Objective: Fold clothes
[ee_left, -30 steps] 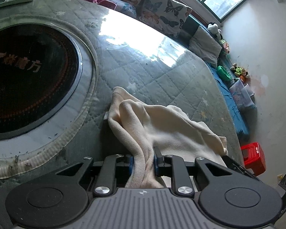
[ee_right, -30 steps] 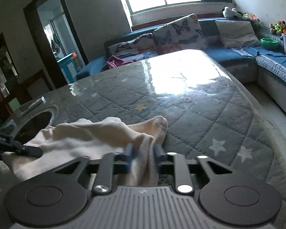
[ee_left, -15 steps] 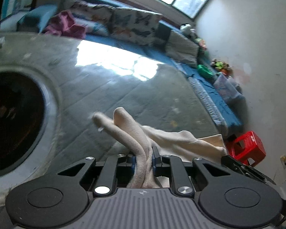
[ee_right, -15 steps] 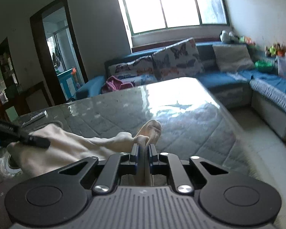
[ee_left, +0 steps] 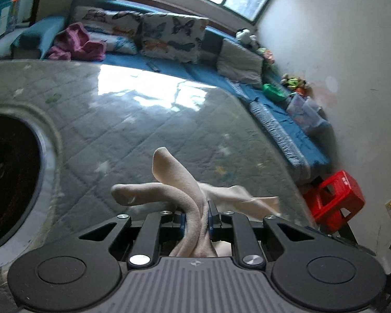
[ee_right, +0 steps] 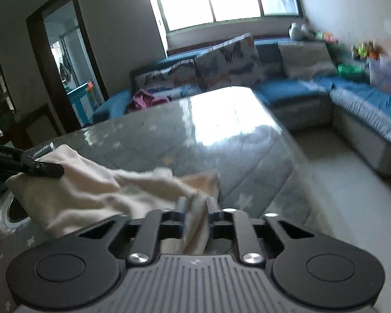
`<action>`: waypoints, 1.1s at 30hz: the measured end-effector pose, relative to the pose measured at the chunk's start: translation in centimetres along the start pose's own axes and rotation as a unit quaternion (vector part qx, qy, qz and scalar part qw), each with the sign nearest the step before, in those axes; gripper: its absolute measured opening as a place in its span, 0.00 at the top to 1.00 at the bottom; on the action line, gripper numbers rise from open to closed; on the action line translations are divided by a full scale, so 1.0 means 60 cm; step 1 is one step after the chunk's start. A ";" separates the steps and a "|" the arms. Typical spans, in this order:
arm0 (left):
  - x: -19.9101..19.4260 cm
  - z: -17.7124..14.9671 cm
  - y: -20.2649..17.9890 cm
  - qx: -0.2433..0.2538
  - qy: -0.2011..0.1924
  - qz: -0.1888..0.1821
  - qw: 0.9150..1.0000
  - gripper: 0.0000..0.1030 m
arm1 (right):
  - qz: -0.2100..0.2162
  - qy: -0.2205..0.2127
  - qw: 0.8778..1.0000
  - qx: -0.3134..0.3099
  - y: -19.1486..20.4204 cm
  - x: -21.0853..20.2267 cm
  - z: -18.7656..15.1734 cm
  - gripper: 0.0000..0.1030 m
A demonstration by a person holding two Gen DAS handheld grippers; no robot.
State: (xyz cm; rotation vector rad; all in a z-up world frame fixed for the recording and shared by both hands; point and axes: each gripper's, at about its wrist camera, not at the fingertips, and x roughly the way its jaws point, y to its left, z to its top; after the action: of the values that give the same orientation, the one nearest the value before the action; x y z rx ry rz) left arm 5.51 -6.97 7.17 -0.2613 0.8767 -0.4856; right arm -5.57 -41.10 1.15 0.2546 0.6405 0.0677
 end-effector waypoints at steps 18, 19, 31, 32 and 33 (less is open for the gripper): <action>0.030 -0.013 0.040 -0.016 0.027 0.020 0.999 0.83 | 0.048 0.010 0.998 0.041 -0.024 0.093 -0.005 0.77; 0.028 -0.013 0.039 -0.015 0.026 0.019 0.999 0.83 | 0.048 0.011 0.998 0.044 -0.022 0.091 -0.006 0.82; -0.005 0.001 -0.035 0.028 -0.003 -0.025 0.999 0.84 | 0.005 -0.078 0.997 -0.020 0.025 -0.034 0.031 0.88; -0.007 0.002 -0.044 0.032 -0.004 -0.030 0.999 0.84 | 0.000 -0.085 0.996 -0.024 0.026 -0.046 0.039 0.88; -0.007 0.004 -0.054 0.036 -0.006 -0.034 0.999 0.84 | -0.005 -0.091 0.995 -0.027 0.027 -0.057 0.046 0.88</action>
State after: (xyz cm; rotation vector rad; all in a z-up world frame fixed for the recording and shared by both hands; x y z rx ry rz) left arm 4.50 -9.51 8.94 -0.2285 0.8383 -0.5775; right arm -6.65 -40.60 5.68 0.2021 0.4585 0.0517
